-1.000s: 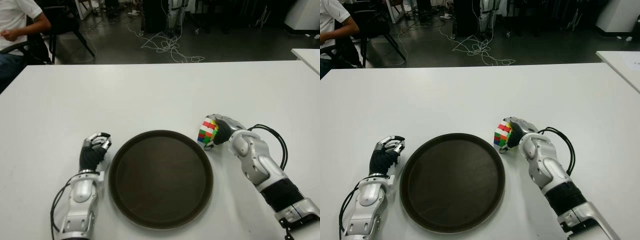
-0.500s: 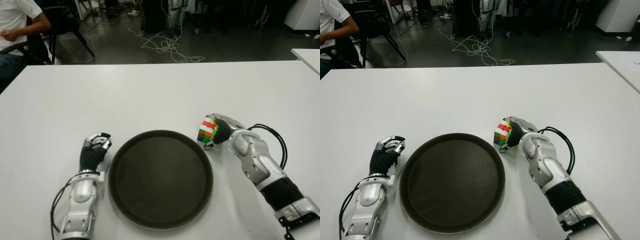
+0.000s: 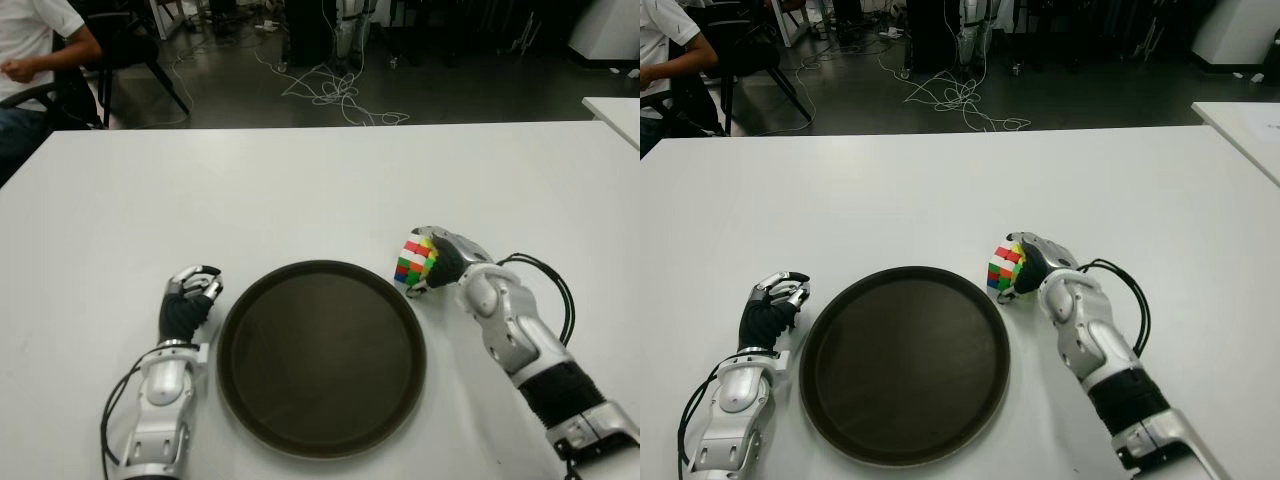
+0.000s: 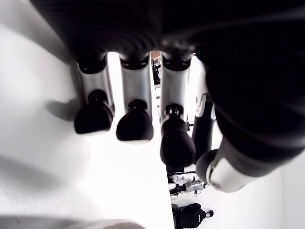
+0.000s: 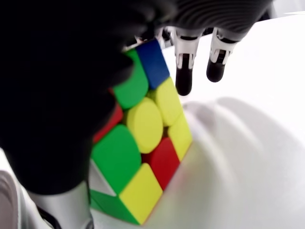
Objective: Pick up the Rubik's Cube and put it in the plate
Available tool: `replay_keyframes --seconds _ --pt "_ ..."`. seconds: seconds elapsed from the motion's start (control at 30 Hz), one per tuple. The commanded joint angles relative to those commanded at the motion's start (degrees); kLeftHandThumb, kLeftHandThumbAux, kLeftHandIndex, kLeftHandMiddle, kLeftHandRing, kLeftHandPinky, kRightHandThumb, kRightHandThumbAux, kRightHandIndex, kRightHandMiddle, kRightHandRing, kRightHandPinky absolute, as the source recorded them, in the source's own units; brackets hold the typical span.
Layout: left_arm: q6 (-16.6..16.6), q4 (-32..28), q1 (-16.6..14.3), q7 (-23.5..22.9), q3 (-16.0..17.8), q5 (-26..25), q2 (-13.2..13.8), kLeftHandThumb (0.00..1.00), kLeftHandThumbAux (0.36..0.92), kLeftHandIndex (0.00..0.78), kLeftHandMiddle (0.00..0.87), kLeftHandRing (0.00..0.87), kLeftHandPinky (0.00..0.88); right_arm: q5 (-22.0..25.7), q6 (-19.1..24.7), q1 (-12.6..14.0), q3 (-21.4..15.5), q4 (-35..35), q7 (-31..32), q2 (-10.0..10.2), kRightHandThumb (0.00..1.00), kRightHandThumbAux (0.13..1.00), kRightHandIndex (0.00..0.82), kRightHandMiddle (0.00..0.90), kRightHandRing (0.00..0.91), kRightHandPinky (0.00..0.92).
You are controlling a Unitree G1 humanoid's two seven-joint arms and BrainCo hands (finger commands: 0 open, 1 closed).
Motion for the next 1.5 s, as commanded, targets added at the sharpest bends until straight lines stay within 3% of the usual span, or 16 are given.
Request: replay_keyframes --seconds 0.13,0.33,0.47,0.63,0.87,1.5 --pt "-0.2 0.1 -0.1 0.0 0.2 -0.3 -0.1 0.711 0.706 0.443 0.801 0.822 0.804 0.7 -1.3 0.4 -1.0 0.5 -3.4 0.8 0.0 0.818 0.363 0.337 0.358 0.363" --pt "-0.4 0.3 -0.1 -0.7 0.0 -0.5 0.2 0.711 0.706 0.443 0.803 0.823 0.806 1.9 -2.8 0.9 -3.3 1.3 -9.5 2.8 0.105 0.82 0.557 0.642 0.661 0.656" --pt "-0.2 0.1 -0.1 -0.8 0.0 -0.7 0.1 0.71 0.706 0.443 0.804 0.823 0.804 3.0 -4.0 1.2 -4.1 1.6 -11.4 3.4 0.152 0.828 0.617 0.728 0.742 0.728" --pt "0.1 -0.4 0.2 -0.7 -0.2 -0.8 0.1 0.709 0.707 0.443 0.803 0.823 0.804 3.6 -5.6 1.6 -4.9 1.6 -13.6 3.9 0.199 0.836 0.631 0.752 0.764 0.745" --pt "0.3 -0.9 0.4 -1.2 -0.4 -0.9 0.3 0.71 0.706 0.443 0.804 0.823 0.803 3.7 -6.3 1.6 -4.9 2.1 -15.1 3.8 0.277 0.83 0.591 0.736 0.749 0.741" --pt "0.7 -0.5 0.1 -1.5 -0.3 -1.0 0.5 0.71 0.707 0.443 0.807 0.824 0.805 4.3 -8.2 1.3 -5.1 2.9 -16.5 3.6 0.321 0.827 0.619 0.757 0.763 0.755"
